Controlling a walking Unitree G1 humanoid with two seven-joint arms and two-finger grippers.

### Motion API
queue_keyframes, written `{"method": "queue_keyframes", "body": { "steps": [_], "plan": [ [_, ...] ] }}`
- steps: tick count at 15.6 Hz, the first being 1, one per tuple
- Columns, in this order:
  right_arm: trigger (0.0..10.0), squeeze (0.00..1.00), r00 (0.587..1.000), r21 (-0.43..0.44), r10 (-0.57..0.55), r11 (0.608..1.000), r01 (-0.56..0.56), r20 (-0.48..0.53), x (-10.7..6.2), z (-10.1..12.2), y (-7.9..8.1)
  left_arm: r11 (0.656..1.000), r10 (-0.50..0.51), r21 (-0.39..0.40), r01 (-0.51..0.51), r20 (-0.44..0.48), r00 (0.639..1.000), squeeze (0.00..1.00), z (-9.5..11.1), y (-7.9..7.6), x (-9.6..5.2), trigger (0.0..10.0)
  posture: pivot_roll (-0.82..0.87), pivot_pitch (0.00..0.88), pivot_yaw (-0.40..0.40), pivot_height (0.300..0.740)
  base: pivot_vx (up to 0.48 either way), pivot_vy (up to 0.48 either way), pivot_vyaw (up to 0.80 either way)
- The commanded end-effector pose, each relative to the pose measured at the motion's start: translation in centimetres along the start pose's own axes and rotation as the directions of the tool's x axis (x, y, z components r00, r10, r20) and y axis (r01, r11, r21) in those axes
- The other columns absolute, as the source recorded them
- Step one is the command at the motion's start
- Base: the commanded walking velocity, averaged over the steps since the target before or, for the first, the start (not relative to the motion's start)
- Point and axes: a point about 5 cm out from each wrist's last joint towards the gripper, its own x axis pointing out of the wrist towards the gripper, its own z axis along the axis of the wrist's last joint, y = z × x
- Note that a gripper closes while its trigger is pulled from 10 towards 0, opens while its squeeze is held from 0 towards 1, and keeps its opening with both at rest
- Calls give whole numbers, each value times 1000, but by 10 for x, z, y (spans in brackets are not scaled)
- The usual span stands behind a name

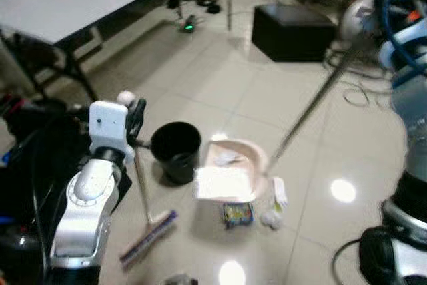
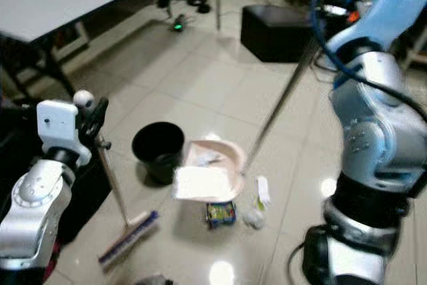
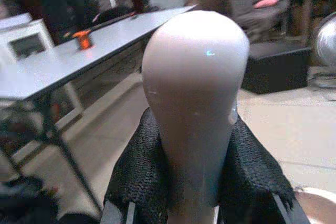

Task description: Sweep floor

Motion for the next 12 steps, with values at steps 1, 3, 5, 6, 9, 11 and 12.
{"method": "queue_keyframes", "body": {
  "steps": [1, 3, 5, 6, 9, 11, 12],
  "plan": [
    [10000, 0, 997, 24, 53, 998, -54, 49, 1, 9, 10, 999, 37, 37, -38, 31, 999, 0, 7, 8, 0, 10000, -25, 44, 46, 740, 368, 0, 800],
    [10000, 0, 997, 40, 60, 997, -62, 49, 3, 8, 12, 998, 53, 40, -54, 32, 998, 0, 7, 10, -2, 10000, -19, 45, 37, 740, 368, 0, 709],
    [10000, 0, 997, 66, 52, 996, -55, 52, 4, 7, 11, 997, 59, 39, -60, 28, 998, 0, 6, 11, -5, 10000, -16, 46, 32, 740, 368, 0, 0],
    [10000, 0, 998, 71, 47, 996, -51, 50, 5, 6, 10, 997, 60, 38, -61, 28, 998, 0, 6, 11, -5, 10000, -15, 45, 31, 740, 368, 0, 0],
    [10000, 0, 998, 74, 40, 996, -44, 57, 5, 7, 9, 997, 61, 38, -62, 27, 998, 0, 6, 10, -3, 10000, -17, 46, 39, 740, 369, 0, 0],
    [10000, 0, 998, 72, 29, 997, -33, 62, 5, 7, 7, 998, 57, 37, -58, 29, 998, 0, 6, 9, -2, 10000, -19, 44, 43, 740, 364, 0, 0],
    [10000, 0, 998, 70, 21, 997, -25, 66, 5, 7, 6, 998, 53, 36, -54, 30, 998, 0, 7, 8, -1, 10000, -19, 45, 41, 740, 371, 0, 0]
  ]
}}
